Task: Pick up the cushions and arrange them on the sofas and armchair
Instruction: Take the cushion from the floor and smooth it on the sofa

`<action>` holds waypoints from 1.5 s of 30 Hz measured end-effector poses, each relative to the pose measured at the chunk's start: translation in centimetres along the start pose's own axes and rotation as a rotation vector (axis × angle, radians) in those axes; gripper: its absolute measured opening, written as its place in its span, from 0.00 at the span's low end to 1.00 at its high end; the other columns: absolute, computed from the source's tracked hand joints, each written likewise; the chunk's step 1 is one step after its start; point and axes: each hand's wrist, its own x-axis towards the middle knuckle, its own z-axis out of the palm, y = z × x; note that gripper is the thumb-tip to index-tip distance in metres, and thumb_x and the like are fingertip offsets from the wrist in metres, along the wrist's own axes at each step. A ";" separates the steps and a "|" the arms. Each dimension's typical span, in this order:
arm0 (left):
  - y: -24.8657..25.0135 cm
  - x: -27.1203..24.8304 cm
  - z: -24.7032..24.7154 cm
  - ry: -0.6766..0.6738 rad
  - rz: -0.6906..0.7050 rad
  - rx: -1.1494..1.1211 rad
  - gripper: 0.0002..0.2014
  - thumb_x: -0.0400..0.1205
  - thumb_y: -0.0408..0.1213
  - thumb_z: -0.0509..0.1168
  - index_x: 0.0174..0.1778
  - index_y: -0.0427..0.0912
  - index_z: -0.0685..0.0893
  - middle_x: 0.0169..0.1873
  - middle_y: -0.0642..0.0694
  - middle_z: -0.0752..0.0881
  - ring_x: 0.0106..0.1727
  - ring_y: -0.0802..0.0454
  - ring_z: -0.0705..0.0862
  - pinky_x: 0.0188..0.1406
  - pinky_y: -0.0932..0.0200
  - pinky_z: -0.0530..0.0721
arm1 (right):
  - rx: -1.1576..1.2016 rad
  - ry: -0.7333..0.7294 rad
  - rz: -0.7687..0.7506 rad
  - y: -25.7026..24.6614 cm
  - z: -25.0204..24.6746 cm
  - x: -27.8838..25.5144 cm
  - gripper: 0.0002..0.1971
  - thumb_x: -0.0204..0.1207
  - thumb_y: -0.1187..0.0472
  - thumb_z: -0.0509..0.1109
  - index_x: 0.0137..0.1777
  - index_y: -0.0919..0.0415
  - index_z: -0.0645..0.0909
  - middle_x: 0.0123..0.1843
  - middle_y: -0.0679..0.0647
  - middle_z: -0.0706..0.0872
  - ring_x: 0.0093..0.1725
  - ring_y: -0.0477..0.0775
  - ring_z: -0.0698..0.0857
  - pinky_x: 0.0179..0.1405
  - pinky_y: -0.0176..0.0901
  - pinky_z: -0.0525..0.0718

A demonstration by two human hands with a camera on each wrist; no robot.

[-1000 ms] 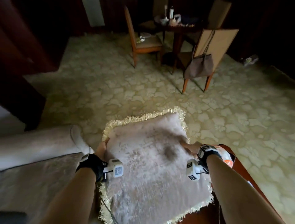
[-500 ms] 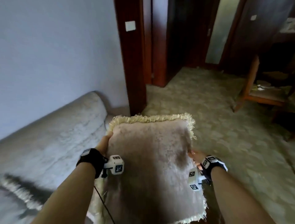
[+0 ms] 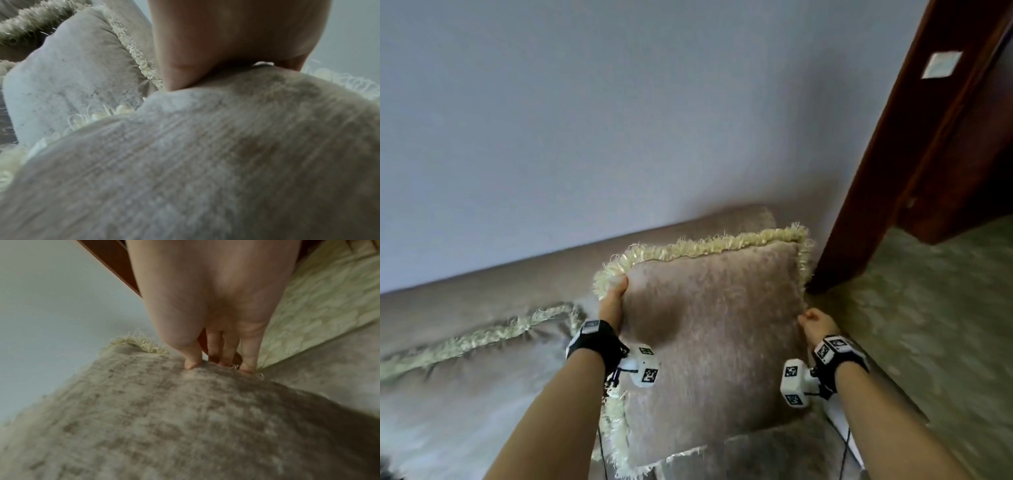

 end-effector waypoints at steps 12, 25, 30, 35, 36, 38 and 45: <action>-4.1 15.8 -2.8 0.370 0.055 -0.096 0.53 0.61 0.74 0.66 0.78 0.45 0.70 0.76 0.42 0.72 0.75 0.43 0.72 0.79 0.44 0.66 | -0.012 -0.052 -0.121 -1.3 16.6 15.4 0.09 0.78 0.73 0.64 0.36 0.68 0.71 0.37 0.64 0.73 0.39 0.56 0.69 0.39 0.43 0.67; -10.7 24.6 2.1 0.517 0.011 0.061 0.59 0.55 0.76 0.61 0.77 0.37 0.71 0.71 0.39 0.77 0.70 0.38 0.77 0.73 0.38 0.72 | -0.253 -0.033 -0.153 4.3 21.5 25.8 0.06 0.78 0.62 0.65 0.40 0.59 0.77 0.40 0.55 0.80 0.42 0.58 0.75 0.41 0.40 0.68; -11.2 25.5 2.9 0.533 0.019 0.128 0.51 0.66 0.74 0.60 0.75 0.35 0.72 0.71 0.37 0.77 0.72 0.39 0.75 0.76 0.40 0.69 | -0.372 -0.169 -0.132 5.0 23.1 27.4 0.08 0.82 0.59 0.61 0.47 0.61 0.79 0.46 0.62 0.83 0.52 0.66 0.83 0.43 0.44 0.73; -10.8 26.1 3.5 0.459 -0.030 0.144 0.37 0.82 0.63 0.55 0.77 0.36 0.69 0.73 0.38 0.75 0.73 0.41 0.74 0.77 0.45 0.69 | -0.497 -0.225 -0.206 4.3 21.9 27.7 0.12 0.83 0.60 0.57 0.57 0.60 0.81 0.56 0.67 0.85 0.49 0.66 0.82 0.44 0.46 0.77; -10.9 26.0 3.5 0.450 -0.037 0.131 0.38 0.81 0.64 0.56 0.77 0.37 0.70 0.72 0.38 0.76 0.72 0.41 0.75 0.76 0.45 0.70 | -0.485 -0.202 -0.202 4.5 21.5 27.7 0.10 0.81 0.61 0.58 0.54 0.59 0.81 0.55 0.66 0.86 0.47 0.66 0.81 0.42 0.46 0.77; -11.3 25.9 3.4 0.449 -0.032 0.095 0.40 0.78 0.67 0.58 0.75 0.37 0.73 0.70 0.40 0.79 0.69 0.43 0.78 0.74 0.46 0.73 | -0.445 -0.141 -0.193 5.0 20.8 27.5 0.07 0.77 0.62 0.61 0.45 0.58 0.82 0.50 0.65 0.87 0.43 0.64 0.80 0.40 0.44 0.75; -10.8 26.3 6.1 0.411 -0.008 0.282 0.48 0.73 0.74 0.55 0.76 0.35 0.71 0.71 0.37 0.77 0.70 0.39 0.77 0.73 0.41 0.73 | -0.446 -0.136 -0.173 7.6 19.4 28.0 0.11 0.80 0.62 0.61 0.53 0.58 0.86 0.52 0.65 0.88 0.50 0.66 0.84 0.48 0.48 0.82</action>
